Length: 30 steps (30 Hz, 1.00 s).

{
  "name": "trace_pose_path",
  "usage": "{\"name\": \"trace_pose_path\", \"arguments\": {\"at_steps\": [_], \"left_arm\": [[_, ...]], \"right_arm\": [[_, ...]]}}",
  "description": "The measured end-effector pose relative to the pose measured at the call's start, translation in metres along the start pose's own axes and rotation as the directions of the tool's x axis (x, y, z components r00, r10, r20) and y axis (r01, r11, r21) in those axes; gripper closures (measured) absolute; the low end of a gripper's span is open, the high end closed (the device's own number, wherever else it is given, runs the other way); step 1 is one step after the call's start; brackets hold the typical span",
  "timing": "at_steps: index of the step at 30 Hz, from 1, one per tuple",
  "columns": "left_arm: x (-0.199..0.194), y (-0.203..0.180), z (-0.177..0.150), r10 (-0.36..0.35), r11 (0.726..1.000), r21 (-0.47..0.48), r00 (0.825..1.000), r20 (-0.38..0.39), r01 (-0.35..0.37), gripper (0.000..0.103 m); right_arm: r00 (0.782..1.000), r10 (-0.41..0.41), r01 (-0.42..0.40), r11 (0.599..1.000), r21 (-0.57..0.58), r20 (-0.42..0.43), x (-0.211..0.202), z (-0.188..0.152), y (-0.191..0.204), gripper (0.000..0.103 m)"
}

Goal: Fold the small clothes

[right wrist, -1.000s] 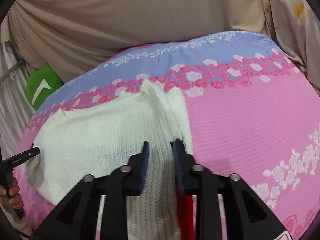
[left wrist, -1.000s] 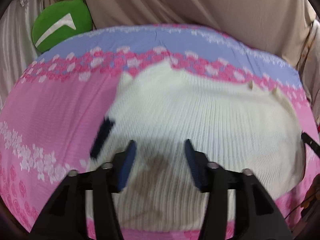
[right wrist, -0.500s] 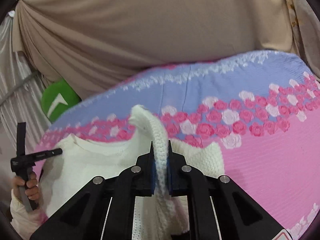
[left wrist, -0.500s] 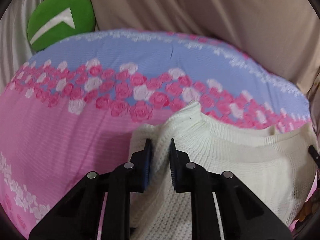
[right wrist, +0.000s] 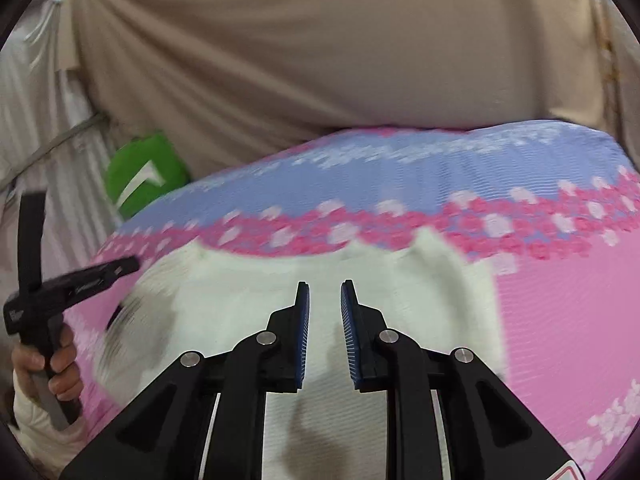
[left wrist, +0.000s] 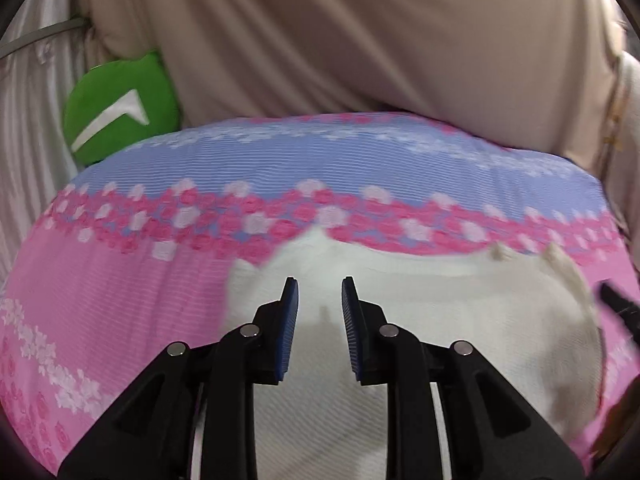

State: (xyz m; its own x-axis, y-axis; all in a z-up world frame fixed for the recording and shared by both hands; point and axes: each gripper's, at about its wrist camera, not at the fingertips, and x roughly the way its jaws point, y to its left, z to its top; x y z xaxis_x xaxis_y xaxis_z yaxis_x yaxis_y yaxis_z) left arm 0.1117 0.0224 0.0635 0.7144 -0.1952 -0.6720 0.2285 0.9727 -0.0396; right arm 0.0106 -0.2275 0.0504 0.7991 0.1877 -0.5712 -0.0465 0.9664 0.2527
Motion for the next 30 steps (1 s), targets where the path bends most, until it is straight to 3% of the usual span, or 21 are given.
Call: {"name": "trace_pose_path", "arguments": {"at_steps": [2,4,6,9,10,12,13,15,17,20,23,25,28,30], "left_arm": [[0.007,-0.03,-0.018,-0.051,0.996,0.067,0.997,-0.058,0.055,0.079],[0.024,-0.047,-0.039,-0.016,0.992,0.118,0.992,-0.125,0.03,0.079],[0.032,-0.042,-0.058,0.014,0.992,0.129,0.986,-0.167,0.008,0.079],[0.024,-0.012,-0.073,0.035,0.995,0.093,0.985,-0.171,-0.019,0.079],[0.019,-0.001,-0.076,0.053,0.996,0.079,0.983,-0.175,-0.04,0.079],[0.011,0.018,-0.084,0.101,0.994,0.056,0.978,-0.183,-0.092,0.079],[0.009,0.025,-0.086,0.119,0.993,0.045,0.974,-0.191,-0.112,0.079],[0.006,0.033,-0.093,0.107,0.994,0.023,0.972,-0.208,-0.104,0.079],[0.003,0.03,-0.096,0.117,0.993,0.018,0.972,-0.203,-0.116,0.079],[0.0,0.022,-0.1,0.133,0.991,0.022,0.971,-0.198,-0.131,0.081],[-0.001,0.02,-0.102,0.145,0.989,0.028,0.97,-0.195,-0.143,0.081],[0.0,0.021,-0.102,0.14,0.99,0.019,0.971,-0.195,-0.139,0.081],[-0.004,0.024,-0.103,0.127,0.992,0.003,0.972,-0.199,-0.129,0.08],[-0.011,0.024,-0.105,0.115,0.993,-0.003,0.974,-0.194,-0.117,0.08]], "right_arm": [[0.986,0.122,-0.129,0.99,-0.056,-0.113,0.028,-0.022,0.037,0.084],[0.973,0.127,-0.144,0.986,-0.08,-0.194,0.05,-0.041,0.051,0.086],[0.976,0.073,-0.09,0.993,-0.074,-0.205,0.05,-0.051,0.04,0.093],[0.986,-0.022,0.027,0.999,0.03,-0.168,0.016,-0.055,-0.016,0.093],[0.985,-0.078,0.09,0.993,0.071,-0.155,-0.001,-0.058,-0.041,0.093],[0.982,-0.118,0.142,0.976,0.167,-0.146,-0.029,-0.068,-0.081,0.103],[0.979,-0.147,0.174,0.961,0.213,-0.138,-0.043,-0.074,-0.097,0.103],[0.977,-0.177,0.199,0.954,0.225,-0.117,-0.059,-0.078,-0.1,0.102],[0.976,-0.196,0.212,0.958,0.193,-0.097,-0.069,-0.08,-0.079,0.088],[0.991,-0.101,0.113,0.984,0.135,-0.092,-0.068,-0.083,-0.037,0.088],[0.987,-0.031,0.039,0.998,0.05,-0.159,-0.045,-0.1,0.0,0.086],[0.97,-0.074,0.077,0.997,0.006,-0.23,-0.023,-0.113,0.006,0.084],[0.972,-0.101,0.102,0.995,-0.007,-0.212,-0.025,-0.114,0.013,0.084],[0.98,-0.077,0.075,0.997,-0.019,-0.184,-0.03,-0.106,0.029,0.08]]}}
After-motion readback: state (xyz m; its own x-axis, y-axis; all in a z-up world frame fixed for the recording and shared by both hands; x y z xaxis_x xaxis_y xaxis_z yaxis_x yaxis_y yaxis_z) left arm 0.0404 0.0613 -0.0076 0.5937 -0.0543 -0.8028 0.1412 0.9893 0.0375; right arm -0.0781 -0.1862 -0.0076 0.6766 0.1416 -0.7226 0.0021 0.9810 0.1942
